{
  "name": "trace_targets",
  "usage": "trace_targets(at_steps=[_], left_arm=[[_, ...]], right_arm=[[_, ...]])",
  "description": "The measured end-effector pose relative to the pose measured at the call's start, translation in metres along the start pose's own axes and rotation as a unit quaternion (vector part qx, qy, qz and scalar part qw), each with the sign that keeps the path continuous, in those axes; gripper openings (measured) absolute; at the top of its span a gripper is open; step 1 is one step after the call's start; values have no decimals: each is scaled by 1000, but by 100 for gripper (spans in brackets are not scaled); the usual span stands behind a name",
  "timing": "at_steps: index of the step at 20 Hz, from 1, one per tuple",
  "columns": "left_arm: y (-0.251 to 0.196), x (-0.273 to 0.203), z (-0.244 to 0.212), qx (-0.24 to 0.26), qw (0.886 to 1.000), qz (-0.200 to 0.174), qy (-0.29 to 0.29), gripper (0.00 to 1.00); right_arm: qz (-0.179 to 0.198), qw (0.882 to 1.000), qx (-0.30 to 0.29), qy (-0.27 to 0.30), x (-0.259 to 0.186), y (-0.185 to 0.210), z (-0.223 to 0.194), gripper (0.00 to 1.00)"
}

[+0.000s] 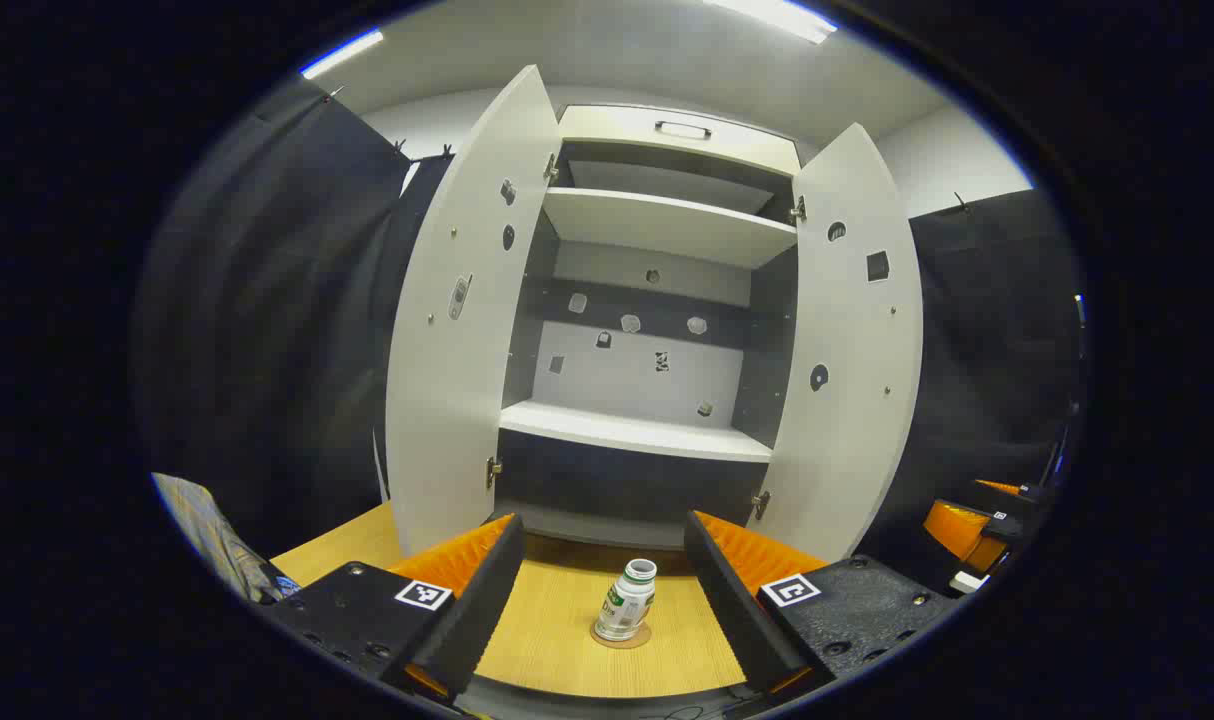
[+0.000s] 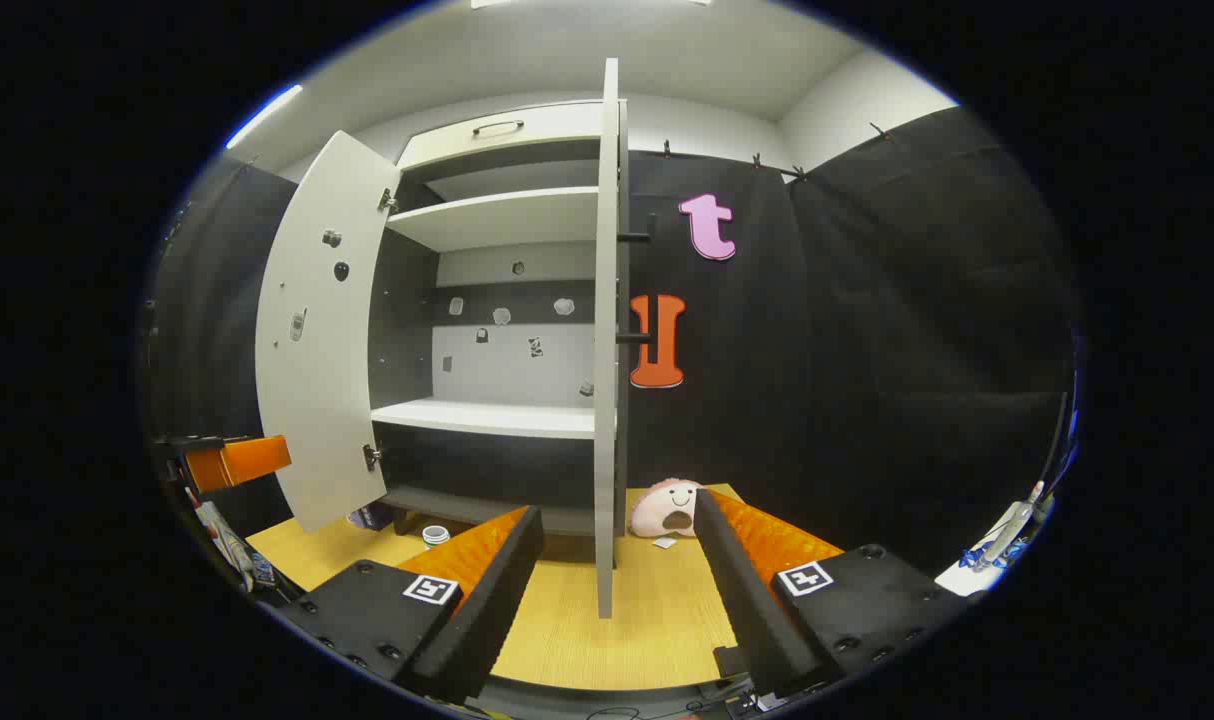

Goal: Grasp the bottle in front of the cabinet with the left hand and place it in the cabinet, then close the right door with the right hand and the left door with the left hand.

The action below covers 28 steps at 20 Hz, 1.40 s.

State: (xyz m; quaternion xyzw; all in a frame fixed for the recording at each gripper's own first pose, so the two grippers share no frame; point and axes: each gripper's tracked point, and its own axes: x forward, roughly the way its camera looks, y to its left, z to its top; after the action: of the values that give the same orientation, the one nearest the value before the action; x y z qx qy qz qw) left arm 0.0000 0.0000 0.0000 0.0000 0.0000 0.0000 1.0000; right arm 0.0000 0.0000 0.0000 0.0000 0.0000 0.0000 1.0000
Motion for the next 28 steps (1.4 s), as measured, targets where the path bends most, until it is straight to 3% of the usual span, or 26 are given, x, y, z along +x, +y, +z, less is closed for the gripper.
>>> trace_targets(at_steps=[1, 5, 14, 22, 28], left_arm=[[-5, 1, -4, -5, 1000, -6, 5, 97], [-21, 11, -6, -7, 1000, -26, 8, 97], [-44, 25, -14, 15, 999, -50, 12, 97], [-68, 53, -73, 38, 992, -90, 74, 97], [-60, 87, -129, 63, 985, -81, 139, 98]], right_arm=[[-4, 1000, -2, 0, 0, -6, 2, 100], [-35, 999, -6, -14, -2, -31, 7, 100], [-56, 998, 6, -11, -10, -48, 9, 100], [-75, 997, 10, -2, -8, -59, 2, 99], [-89, 996, 14, 9, -10, -65, -1, 100]])
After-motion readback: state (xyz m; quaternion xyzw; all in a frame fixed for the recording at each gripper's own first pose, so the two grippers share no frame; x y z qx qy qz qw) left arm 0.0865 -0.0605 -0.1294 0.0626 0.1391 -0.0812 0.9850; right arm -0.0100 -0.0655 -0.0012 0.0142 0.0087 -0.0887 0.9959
